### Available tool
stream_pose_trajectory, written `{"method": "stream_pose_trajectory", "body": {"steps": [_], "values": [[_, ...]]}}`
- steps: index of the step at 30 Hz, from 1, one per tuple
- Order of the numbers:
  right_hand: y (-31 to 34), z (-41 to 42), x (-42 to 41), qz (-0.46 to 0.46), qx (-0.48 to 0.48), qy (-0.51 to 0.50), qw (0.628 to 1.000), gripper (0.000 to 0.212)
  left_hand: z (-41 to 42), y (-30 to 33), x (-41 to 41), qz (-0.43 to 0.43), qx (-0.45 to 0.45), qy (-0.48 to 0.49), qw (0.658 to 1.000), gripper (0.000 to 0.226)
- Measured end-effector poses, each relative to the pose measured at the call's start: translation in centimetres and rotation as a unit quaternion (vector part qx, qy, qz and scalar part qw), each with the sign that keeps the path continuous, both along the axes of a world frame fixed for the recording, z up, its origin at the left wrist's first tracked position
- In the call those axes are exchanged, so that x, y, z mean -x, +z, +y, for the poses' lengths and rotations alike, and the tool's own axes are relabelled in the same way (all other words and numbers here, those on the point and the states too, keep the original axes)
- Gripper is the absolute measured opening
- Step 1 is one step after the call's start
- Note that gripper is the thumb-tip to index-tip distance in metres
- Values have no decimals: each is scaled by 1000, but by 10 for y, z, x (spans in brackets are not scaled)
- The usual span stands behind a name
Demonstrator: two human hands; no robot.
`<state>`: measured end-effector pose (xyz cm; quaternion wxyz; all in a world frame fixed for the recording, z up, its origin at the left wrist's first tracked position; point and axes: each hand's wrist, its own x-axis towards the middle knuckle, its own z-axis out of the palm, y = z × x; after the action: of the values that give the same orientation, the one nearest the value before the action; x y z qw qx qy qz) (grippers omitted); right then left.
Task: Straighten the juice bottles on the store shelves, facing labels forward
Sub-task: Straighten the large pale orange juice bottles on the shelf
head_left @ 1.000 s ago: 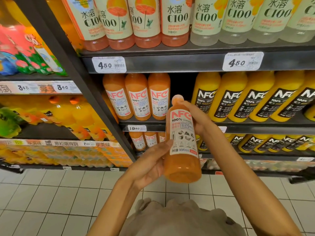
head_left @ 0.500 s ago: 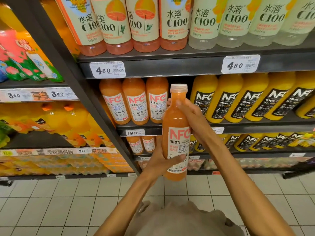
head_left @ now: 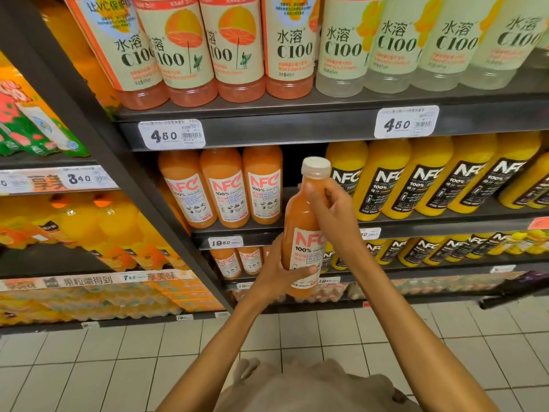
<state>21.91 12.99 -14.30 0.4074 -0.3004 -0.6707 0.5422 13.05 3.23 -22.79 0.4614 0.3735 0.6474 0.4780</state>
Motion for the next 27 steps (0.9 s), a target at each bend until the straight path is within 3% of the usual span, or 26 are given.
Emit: {"method": "stream_pose_trajectory", "body": {"steps": [3,6,9,19,23,27], "values": [[8,10,9,15,-19,-11,1000,20,19,3,7,24,-13,11,1000,81],[14,25,16,8,-27,-40,999,15,35,8,13,34,-20,50,998,86],[19,35,22,3,-15,-64,998,15,49,11,18,24,-18,104,994,77],[16,47,34,-89,2,-83,993,25,73,10,-2,118,-15,222,968,70],[18,51,37,-105,23,-77,991,20,78,4,-6,52,47,279,958,61],[29,62,34,-156,-11,-51,986,36,85,4,0,-18,67,275,959,61]]}}
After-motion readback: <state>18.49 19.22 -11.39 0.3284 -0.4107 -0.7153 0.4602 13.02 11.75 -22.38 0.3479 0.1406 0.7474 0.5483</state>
